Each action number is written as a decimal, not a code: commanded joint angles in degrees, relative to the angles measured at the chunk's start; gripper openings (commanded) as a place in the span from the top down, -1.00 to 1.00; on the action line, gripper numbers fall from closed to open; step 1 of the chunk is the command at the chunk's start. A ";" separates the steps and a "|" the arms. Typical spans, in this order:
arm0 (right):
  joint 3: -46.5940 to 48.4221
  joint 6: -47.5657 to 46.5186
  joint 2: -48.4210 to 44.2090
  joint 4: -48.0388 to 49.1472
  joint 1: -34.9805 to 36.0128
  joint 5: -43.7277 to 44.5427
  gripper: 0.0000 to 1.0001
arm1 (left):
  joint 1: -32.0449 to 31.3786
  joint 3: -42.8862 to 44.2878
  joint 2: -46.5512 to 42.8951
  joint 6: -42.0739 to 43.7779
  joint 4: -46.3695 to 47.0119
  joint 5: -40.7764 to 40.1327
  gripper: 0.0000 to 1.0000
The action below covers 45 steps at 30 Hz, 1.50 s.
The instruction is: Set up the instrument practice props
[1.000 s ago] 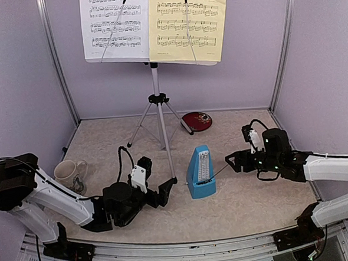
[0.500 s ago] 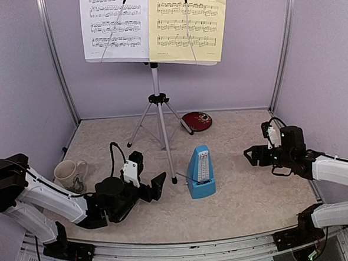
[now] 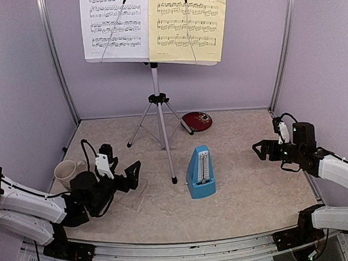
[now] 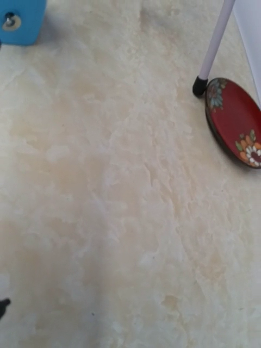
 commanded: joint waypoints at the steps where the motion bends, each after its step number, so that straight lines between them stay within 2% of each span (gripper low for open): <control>1: 1.09 1.28 -1.05 0.29 -1.02 -2.66 -0.96 | 3.18 -0.71 -4.48 -3.08 -6.81 1.76 -0.91; 3: 0.48 2.13 -1.28 1.41 -1.02 -3.30 -1.00 | 4.98 -0.19 -7.16 -4.63 -11.10 2.83 -0.97; 14: -1.48 3.24 -0.32 4.55 -1.11 -5.48 -1.00 | 17.19 5.02 -18.59 -11.64 -32.37 11.85 -0.97; 20: -0.58 3.69 -0.05 5.60 -1.41 -6.06 -1.00 | 31.02 10.46 -16.97 -19.71 -43.11 24.69 -0.98; 23: -0.08 4.75 0.54 6.72 -2.33 -7.70 -1.00 | 34.64 15.58 -13.86 -21.62 -49.60 26.35 -0.98; 28: -0.33 7.33 -0.42 10.05 -5.62 -12.68 -1.00 | 36.76 25.06 -7.35 -21.61 -59.14 24.99 -0.97; 33: -0.03 8.57 -4.10 11.34 -8.93 -14.82 -1.00 | 36.85 31.30 -4.61 -20.81 -62.90 25.24 -0.98; 40: 1.54 9.19 -11.06 10.47 -12.81 -17.96 -1.00 | 36.96 35.82 -5.44 -18.41 -67.97 19.91 -0.98; 45: 2.18 8.50 -13.23 8.42 -12.98 -17.95 -1.00 | 36.95 35.46 -7.70 -17.38 -68.81 19.26 -0.98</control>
